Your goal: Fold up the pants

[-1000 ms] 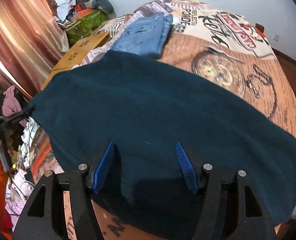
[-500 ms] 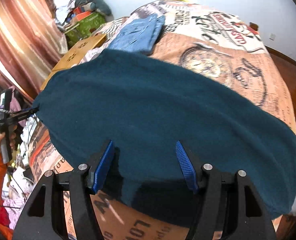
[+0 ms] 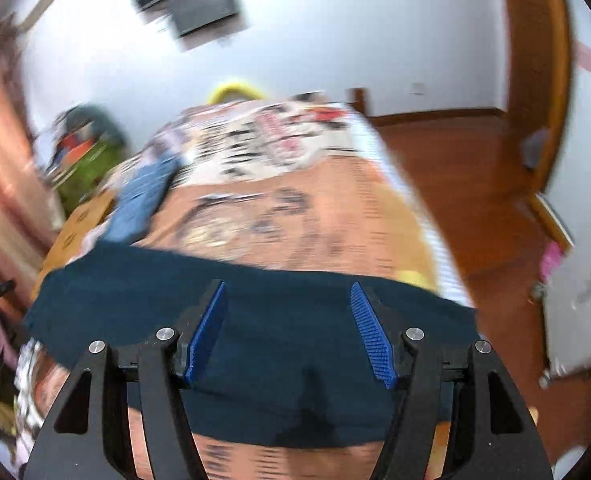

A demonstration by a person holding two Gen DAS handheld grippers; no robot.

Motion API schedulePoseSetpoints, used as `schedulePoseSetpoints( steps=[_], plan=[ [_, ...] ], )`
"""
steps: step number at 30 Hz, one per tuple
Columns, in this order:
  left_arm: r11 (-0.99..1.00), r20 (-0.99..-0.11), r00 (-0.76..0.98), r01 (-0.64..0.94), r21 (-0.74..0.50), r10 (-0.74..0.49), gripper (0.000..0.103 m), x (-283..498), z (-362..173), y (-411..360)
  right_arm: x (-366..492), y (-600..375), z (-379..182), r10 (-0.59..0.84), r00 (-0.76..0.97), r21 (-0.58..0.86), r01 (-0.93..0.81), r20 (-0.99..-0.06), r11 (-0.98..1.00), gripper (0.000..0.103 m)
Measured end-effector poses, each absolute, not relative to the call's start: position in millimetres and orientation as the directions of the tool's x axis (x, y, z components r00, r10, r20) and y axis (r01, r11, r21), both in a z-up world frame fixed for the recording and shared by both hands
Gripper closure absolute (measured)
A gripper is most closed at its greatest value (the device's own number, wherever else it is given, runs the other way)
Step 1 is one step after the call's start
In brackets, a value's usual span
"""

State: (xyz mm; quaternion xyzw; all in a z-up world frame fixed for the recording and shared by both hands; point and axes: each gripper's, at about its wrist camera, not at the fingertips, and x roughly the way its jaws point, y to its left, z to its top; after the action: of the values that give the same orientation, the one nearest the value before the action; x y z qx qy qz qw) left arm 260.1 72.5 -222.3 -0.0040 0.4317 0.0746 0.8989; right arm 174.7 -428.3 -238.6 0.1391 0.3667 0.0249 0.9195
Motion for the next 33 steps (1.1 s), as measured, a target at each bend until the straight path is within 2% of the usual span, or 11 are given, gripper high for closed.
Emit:
schedulePoseSetpoints(
  steps=[5,9,18,23,26,28,30,33],
  plan=[
    [1.000,-0.806,0.592,0.011,-0.006,-0.012,0.037,281,-230,1,148,-483,-258,0.067,0.707,0.280,0.189,-0.704,0.941,0.043],
    [0.991,-0.834,0.544,0.129,-0.023,-0.090,0.037,281,-243,-50,132,-480,-268,0.046,0.662,0.215,0.177,-0.748,0.960,0.043],
    [0.931,-0.864,0.452,0.361,-0.052,-0.223,0.037,246,-267,-139,143,-399,-270,0.262,0.636,0.215,-0.152,-0.726,0.965,0.043],
    [0.908,-0.882,0.416,0.419,-0.028,-0.219,0.037,232,-284,-164,159,-343,-291,0.339,0.571,0.188,-0.308,-0.748,0.933,0.043],
    [0.905,-0.888,0.413,0.425,-0.009,-0.202,0.037,226,-292,-166,168,-328,-303,0.363,0.546,0.198,-0.338,-0.755,0.920,0.043],
    [0.905,-0.884,0.418,0.424,-0.012,-0.208,0.041,226,-294,-166,174,-325,-308,0.371,0.541,0.209,-0.337,-0.755,0.918,0.056],
    [0.906,-0.882,0.427,0.423,-0.002,-0.202,0.051,225,-294,-166,179,-325,-312,0.384,0.533,0.231,-0.333,-0.754,0.914,0.077],
    [0.907,-0.878,0.441,0.420,0.020,-0.185,0.064,228,-296,-167,181,-325,-313,0.416,0.538,0.278,-0.321,-0.733,0.905,0.086]
  ],
)
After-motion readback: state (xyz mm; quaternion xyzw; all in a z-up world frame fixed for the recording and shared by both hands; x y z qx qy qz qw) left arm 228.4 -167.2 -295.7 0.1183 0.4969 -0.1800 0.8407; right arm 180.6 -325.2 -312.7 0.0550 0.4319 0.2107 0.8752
